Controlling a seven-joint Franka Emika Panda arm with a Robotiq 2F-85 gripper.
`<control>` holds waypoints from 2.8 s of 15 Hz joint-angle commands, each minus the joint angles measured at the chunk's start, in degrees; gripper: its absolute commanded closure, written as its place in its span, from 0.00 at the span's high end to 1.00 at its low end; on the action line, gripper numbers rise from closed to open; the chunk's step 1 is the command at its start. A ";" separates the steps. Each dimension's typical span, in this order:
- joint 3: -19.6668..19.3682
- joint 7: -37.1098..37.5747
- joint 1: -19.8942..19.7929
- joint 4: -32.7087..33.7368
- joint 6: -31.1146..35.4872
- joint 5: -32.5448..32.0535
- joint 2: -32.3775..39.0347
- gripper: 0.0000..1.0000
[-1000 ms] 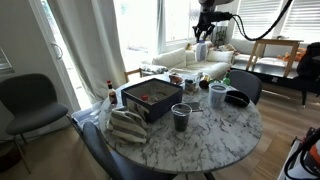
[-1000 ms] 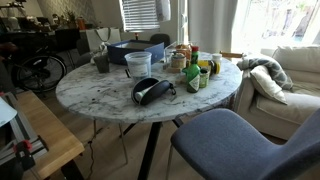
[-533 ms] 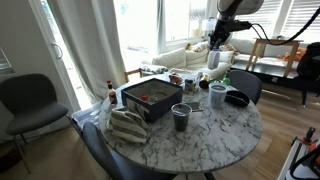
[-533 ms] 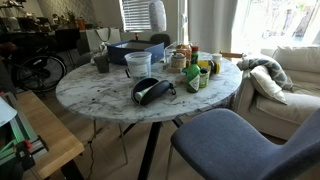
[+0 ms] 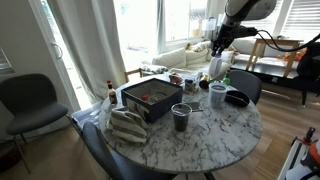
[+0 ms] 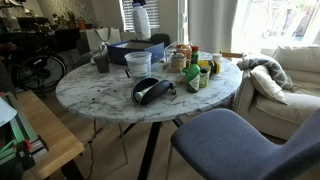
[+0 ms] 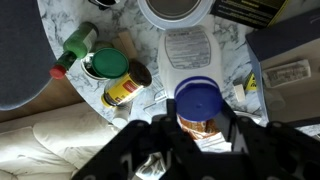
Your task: Pick up the white bottle with a blue lid from the clear storage container and put it in the silver cup
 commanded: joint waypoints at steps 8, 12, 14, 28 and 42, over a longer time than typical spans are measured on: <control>-1.20 -2.66 -2.03 -3.16 -0.85 -1.11 -1.11 0.18; -1.41 -2.09 -2.26 -5.84 1.27 -0.53 -0.12 0.18; -1.48 -2.16 -2.08 -6.85 1.47 0.09 0.00 0.18; -1.28 -2.05 -1.82 -8.62 9.54 3.28 3.68 0.18; -1.41 -6.53 -0.82 -7.65 8.03 7.82 3.37 1.00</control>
